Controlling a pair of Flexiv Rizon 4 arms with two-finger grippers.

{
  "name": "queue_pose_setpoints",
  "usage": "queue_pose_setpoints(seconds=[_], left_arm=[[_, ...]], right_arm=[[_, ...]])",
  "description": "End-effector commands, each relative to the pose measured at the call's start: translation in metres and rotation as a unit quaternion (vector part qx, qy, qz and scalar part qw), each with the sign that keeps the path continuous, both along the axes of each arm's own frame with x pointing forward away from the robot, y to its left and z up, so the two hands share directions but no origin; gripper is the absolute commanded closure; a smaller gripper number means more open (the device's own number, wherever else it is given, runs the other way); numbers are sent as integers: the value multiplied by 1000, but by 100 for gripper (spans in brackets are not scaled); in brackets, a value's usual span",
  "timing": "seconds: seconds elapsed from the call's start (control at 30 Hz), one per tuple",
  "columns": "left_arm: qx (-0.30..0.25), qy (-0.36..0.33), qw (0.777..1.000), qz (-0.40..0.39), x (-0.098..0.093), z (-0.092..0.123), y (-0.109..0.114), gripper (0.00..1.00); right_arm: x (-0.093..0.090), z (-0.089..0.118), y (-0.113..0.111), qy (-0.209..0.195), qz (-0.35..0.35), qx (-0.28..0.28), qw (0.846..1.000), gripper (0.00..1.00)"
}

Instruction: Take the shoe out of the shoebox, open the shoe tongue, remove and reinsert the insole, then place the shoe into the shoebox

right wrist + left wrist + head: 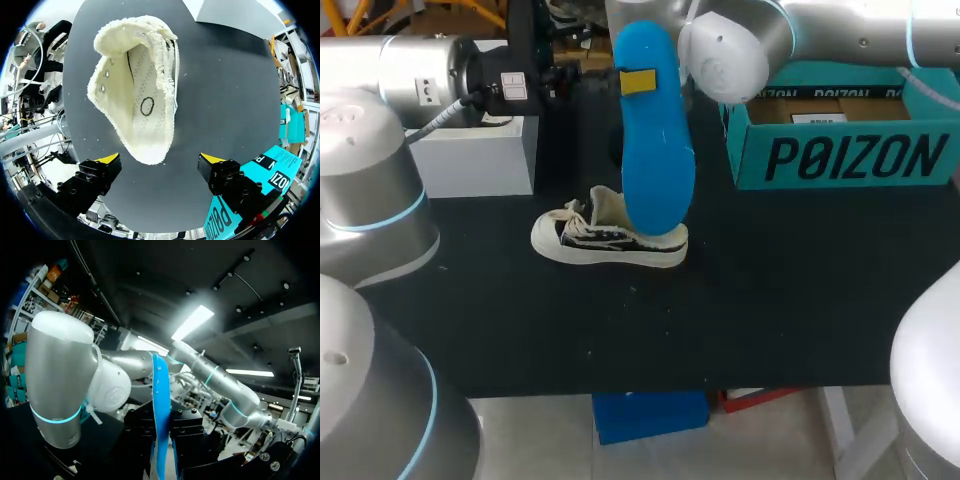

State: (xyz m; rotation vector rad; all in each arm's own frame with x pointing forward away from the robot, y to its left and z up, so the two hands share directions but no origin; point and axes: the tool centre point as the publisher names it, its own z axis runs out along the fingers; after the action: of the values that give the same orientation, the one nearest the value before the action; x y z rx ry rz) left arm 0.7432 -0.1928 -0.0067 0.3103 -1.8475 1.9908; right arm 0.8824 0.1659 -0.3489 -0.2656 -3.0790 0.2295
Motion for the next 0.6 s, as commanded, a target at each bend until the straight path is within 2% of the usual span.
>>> queue_pose_setpoints(seconds=[0.03, 0.6], left_arm=[[0, 0, 1000, 2, -1, -1, -1, 100], [0, 0, 1000, 2, -1, -1, -1, 100]], right_arm=[[-1, -1, 4, 4, 1, -32, 999, 0], [-4, -2, 7, 1, -1, -20, 1000, 0]])
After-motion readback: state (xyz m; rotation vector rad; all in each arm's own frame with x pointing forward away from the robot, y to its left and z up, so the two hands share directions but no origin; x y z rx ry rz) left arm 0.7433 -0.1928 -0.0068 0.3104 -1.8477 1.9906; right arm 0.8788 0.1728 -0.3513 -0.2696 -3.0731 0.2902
